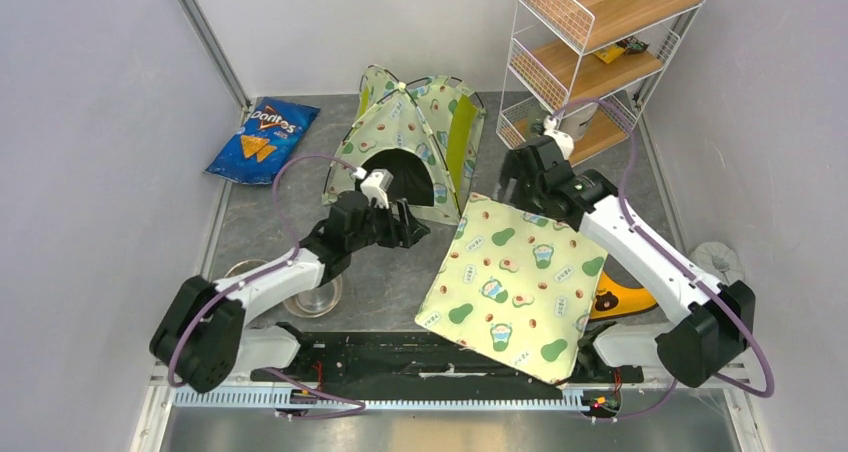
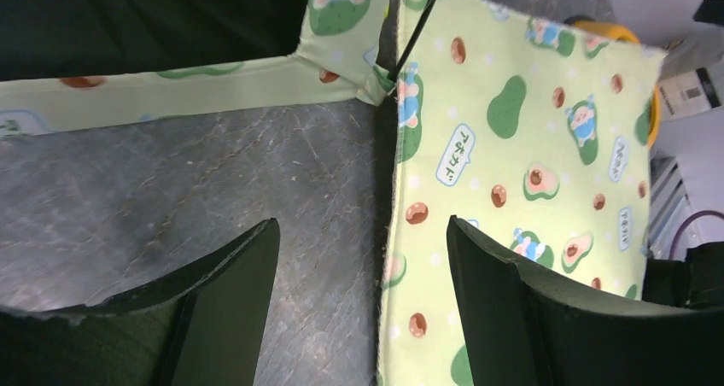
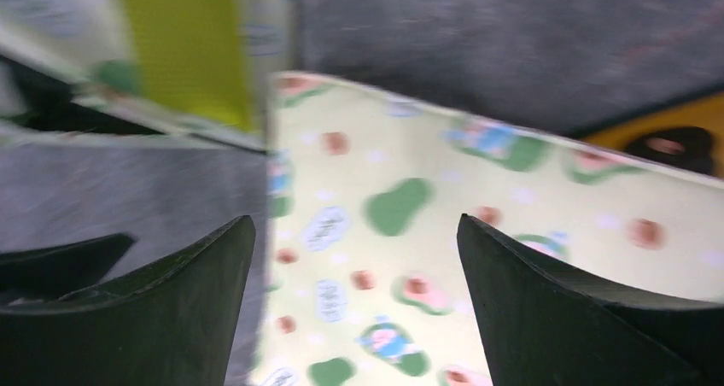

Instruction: Set up the pet tent

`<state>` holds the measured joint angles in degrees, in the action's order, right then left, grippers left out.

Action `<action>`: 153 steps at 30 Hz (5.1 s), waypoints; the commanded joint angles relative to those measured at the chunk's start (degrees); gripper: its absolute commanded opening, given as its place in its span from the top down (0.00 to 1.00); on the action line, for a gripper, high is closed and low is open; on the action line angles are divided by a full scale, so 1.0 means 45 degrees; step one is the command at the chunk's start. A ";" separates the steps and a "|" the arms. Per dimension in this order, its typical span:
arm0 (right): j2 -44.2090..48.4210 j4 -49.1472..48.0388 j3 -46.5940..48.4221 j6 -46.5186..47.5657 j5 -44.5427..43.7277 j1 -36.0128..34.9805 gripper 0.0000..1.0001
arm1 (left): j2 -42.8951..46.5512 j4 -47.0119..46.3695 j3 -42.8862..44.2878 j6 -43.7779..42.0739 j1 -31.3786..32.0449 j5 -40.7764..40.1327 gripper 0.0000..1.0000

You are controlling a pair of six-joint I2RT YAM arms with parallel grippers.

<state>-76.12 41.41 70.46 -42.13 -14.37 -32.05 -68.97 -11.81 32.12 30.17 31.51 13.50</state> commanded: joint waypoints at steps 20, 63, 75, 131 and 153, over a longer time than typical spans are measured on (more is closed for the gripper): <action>0.1003 0.2770 -0.1498 -0.0233 -0.1061 0.1367 0.05 | -0.8146 -0.9801 0.0460 0.2633 0.1923 0.2967 0.28; -0.2687 -0.0574 -0.2344 0.2530 0.5394 -0.1022 0.13 | 0.3006 1.2740 0.2449 0.0894 0.1829 -0.7936 0.98; -0.4605 -0.3337 -0.3031 0.1892 0.2324 -0.2964 0.34 | 0.1751 1.2784 0.2387 0.1351 0.1864 -0.7732 0.98; -0.8629 -0.3804 0.5124 0.3184 -0.1727 -0.3688 1.00 | -0.5283 0.7004 0.7800 -0.1996 -0.2038 -0.1006 0.98; -0.8033 -0.5742 0.3655 0.1896 -0.0447 -0.2897 0.97 | -0.6625 0.5445 0.8144 -0.1557 -0.1927 -0.2247 0.98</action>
<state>-114.56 20.56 86.26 -32.99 -15.38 -45.34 -99.83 17.30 67.88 19.70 22.92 10.00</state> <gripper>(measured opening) 0.036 0.043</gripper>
